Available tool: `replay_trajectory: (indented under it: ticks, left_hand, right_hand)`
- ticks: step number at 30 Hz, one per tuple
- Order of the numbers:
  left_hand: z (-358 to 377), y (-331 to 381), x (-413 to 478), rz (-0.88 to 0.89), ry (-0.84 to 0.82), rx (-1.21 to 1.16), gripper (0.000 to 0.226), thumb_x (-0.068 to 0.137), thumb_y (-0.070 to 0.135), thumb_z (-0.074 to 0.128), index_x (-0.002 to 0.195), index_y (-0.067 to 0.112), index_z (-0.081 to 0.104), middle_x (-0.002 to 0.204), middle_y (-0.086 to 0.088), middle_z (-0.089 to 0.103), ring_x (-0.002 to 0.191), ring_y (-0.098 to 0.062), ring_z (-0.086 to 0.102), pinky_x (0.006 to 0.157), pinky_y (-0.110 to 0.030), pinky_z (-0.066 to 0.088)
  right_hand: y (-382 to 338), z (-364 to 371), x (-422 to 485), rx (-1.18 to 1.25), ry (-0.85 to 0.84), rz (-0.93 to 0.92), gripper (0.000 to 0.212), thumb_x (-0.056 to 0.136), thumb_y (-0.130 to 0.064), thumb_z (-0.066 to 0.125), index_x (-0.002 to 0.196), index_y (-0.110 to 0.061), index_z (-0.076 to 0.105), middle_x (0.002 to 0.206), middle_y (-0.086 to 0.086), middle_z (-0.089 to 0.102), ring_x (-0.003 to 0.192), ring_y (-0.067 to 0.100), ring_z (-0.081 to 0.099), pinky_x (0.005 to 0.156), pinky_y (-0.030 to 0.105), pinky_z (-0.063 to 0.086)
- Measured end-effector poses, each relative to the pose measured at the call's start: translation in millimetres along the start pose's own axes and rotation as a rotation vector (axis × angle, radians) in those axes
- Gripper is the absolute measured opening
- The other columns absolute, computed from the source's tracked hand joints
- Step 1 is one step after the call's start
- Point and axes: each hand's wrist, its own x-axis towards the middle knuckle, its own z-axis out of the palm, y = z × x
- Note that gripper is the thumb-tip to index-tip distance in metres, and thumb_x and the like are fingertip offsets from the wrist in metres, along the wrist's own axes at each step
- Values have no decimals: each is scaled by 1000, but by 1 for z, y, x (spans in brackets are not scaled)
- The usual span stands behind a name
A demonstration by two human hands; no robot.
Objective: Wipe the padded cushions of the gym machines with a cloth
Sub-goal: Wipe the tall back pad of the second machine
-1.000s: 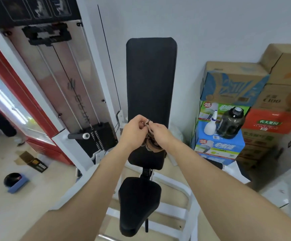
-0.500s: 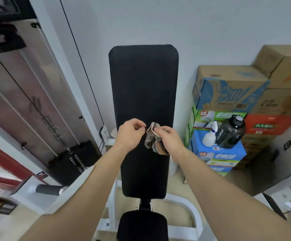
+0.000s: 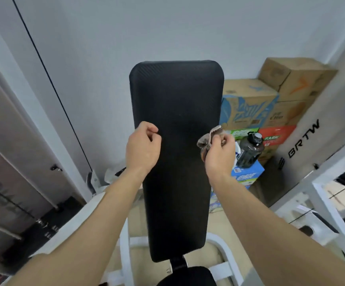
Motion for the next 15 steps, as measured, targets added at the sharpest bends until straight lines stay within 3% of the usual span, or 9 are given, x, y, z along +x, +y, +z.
replay_trajectory:
  ticks: [2,3,5,6,9,11,15]
  left_hand:
    - [-12,-1,15,-4,104,-38,12,99,14,52,107,23,53,103,3,62,89,-14,60,83,-28,52]
    - [-17,-2,23,-14,157,-61,12,99,15,51,107,23,51,103,2,61,87,-14,59,82,-30,53]
    - [-26,1,39,-8,245,-100,13,99,18,49,112,22,51,108,1,61,90,-15,59,83,-33,54]
    - [-29,3,48,16,283,-108,18,100,20,48,117,21,52,113,1,60,95,-16,60,86,-34,55]
    - [-34,9,78,117,314,-77,37,102,29,43,138,26,50,133,-1,53,116,-19,55,97,-32,51]
    - [-31,6,92,170,257,-46,45,104,30,38,148,29,45,139,0,49,123,-19,50,102,-33,46]
    - [-15,-15,96,240,211,-31,52,106,22,37,157,29,30,140,-1,47,123,-18,50,104,-32,45]
  right_hand:
    - [-21,11,5,5,94,-152,18,96,-31,46,108,-25,58,106,0,63,99,20,60,95,46,49]
    - [-33,15,9,-12,100,-232,29,98,-28,46,125,-23,56,119,-3,59,110,14,55,103,37,44]
    - [-60,25,19,-122,78,-406,50,101,-22,43,151,-20,38,143,0,46,126,8,42,110,23,28]
    - [-72,31,25,-182,56,-501,56,101,-22,41,156,-19,30,153,3,39,136,12,37,114,24,25]
    - [-88,56,46,-369,-47,-707,63,101,-22,38,161,-20,17,166,9,18,152,24,19,123,36,20]
    - [-78,74,54,-530,-109,-772,65,102,-21,37,161,-21,12,169,8,7,155,28,7,123,34,13]
    - [-10,98,48,-735,39,-897,60,103,-25,38,160,-15,21,167,16,13,154,38,7,124,46,19]
